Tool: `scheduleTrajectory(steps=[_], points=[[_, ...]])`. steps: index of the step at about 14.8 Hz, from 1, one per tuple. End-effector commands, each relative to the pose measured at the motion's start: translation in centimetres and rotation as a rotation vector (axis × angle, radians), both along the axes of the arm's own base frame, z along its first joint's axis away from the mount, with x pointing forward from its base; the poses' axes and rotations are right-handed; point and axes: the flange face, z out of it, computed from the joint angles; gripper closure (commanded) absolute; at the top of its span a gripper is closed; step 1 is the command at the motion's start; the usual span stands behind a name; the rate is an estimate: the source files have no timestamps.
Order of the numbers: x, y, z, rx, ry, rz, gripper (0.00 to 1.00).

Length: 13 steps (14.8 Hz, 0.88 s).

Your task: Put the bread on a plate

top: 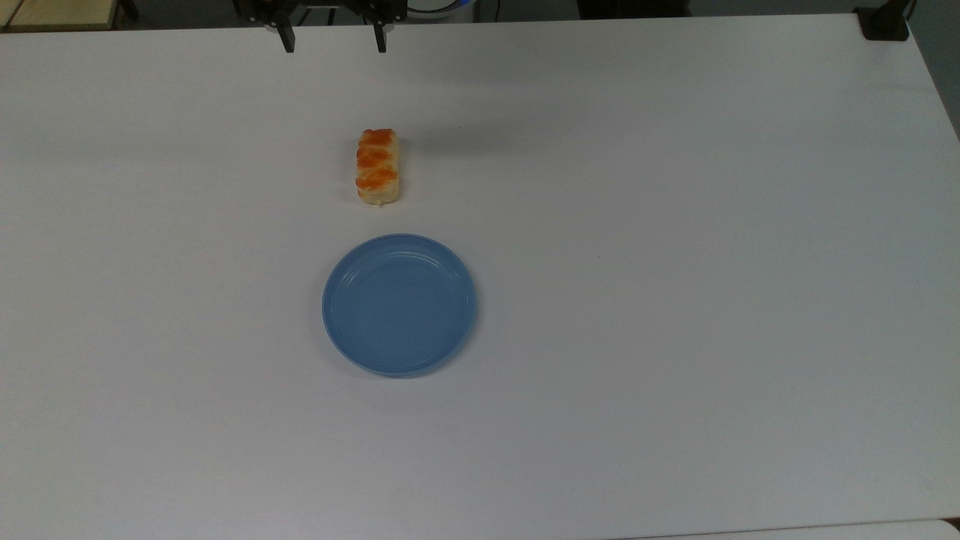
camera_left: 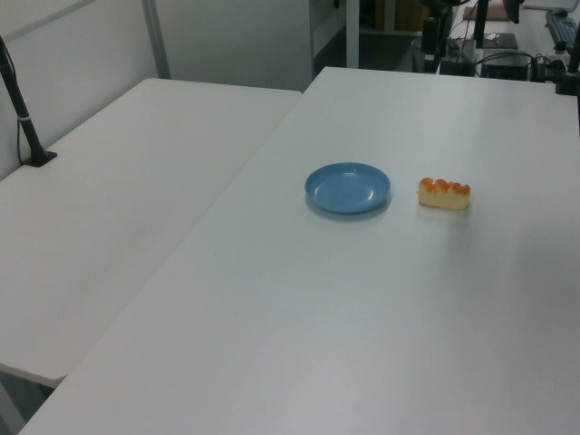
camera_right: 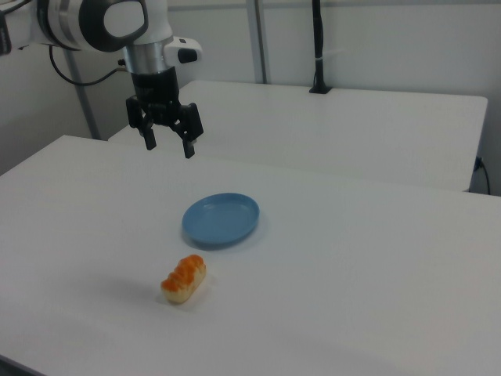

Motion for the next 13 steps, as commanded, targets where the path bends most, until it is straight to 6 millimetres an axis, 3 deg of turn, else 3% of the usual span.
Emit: scheduleTrajectory(steps=[1,13], points=[[-0.31,-0.03,0.35,-0.002,0.010,0.012,0.00],[-0.30,0.62,0.23,0.003,0.011,0.015,0.00]])
